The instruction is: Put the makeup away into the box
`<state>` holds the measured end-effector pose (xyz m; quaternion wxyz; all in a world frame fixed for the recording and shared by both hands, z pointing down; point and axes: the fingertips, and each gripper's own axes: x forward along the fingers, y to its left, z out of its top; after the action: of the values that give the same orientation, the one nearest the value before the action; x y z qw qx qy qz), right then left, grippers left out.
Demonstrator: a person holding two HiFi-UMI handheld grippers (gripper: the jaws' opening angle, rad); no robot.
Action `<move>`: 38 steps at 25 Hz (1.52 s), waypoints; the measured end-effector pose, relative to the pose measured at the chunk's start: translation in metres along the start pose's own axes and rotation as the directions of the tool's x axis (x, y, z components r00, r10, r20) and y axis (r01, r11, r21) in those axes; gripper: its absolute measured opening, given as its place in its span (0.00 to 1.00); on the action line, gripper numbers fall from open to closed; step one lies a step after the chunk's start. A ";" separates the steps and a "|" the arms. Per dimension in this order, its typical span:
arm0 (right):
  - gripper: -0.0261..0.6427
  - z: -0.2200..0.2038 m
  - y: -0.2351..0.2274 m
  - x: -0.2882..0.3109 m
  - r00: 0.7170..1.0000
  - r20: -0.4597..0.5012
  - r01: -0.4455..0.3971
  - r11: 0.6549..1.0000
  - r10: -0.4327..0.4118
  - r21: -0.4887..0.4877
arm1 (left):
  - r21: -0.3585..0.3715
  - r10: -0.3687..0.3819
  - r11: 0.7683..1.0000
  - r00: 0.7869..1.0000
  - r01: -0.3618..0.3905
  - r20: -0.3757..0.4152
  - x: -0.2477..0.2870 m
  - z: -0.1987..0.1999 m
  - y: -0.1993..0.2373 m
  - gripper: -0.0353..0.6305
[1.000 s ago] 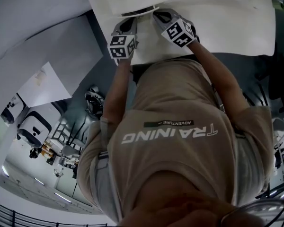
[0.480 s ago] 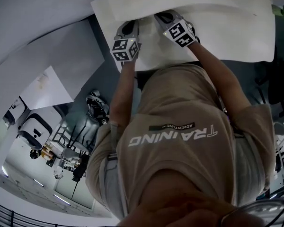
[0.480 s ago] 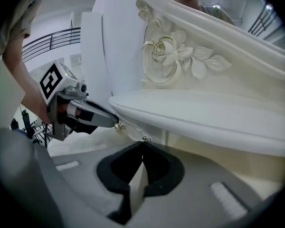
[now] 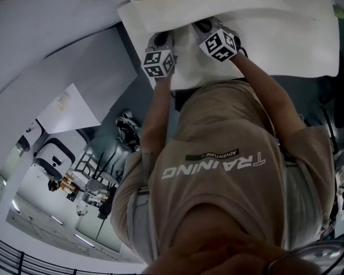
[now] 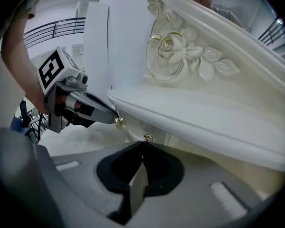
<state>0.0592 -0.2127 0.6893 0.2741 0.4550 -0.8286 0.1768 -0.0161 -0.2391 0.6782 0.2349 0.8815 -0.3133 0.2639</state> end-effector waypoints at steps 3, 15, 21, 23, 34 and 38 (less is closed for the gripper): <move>0.04 0.000 -0.003 -0.003 1.000 0.027 0.014 1.000 -0.014 -0.002 | -0.009 0.000 1.000 1.000 0.000 -0.016 -0.001 -0.004 -0.005 0.06; 0.04 0.001 0.018 -0.006 0.996 0.090 -0.004 0.989 0.017 -0.147 | 0.033 -0.059 0.998 0.998 0.060 -0.037 -0.048 -0.021 -0.023 0.06; 0.04 0.015 0.041 -0.049 0.994 0.105 0.012 0.992 0.001 -0.128 | 0.024 -0.087 0.996 0.996 0.086 0.029 -0.098 -0.004 -0.042 0.06; 0.04 0.027 0.054 -0.067 0.990 0.141 0.016 0.994 0.000 -0.111 | 0.046 -0.094 0.995 0.993 0.091 0.077 -0.118 0.007 -0.044 0.06; 0.04 0.118 0.085 -0.146 0.939 0.335 0.101 0.994 -0.084 -0.035 | 0.192 -0.191 0.970 0.952 0.147 0.238 -0.195 0.054 -0.068 0.06; 0.04 0.141 0.081 -0.174 0.920 0.367 0.150 0.989 -0.139 -0.002 | 0.226 -0.236 0.958 0.930 0.174 0.281 -0.203 0.072 -0.075 0.06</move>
<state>0.0245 -0.1327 0.4676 0.1340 0.5356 -0.8319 0.0559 -0.0775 -0.1422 0.4808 0.1215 0.9584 -0.2238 0.1285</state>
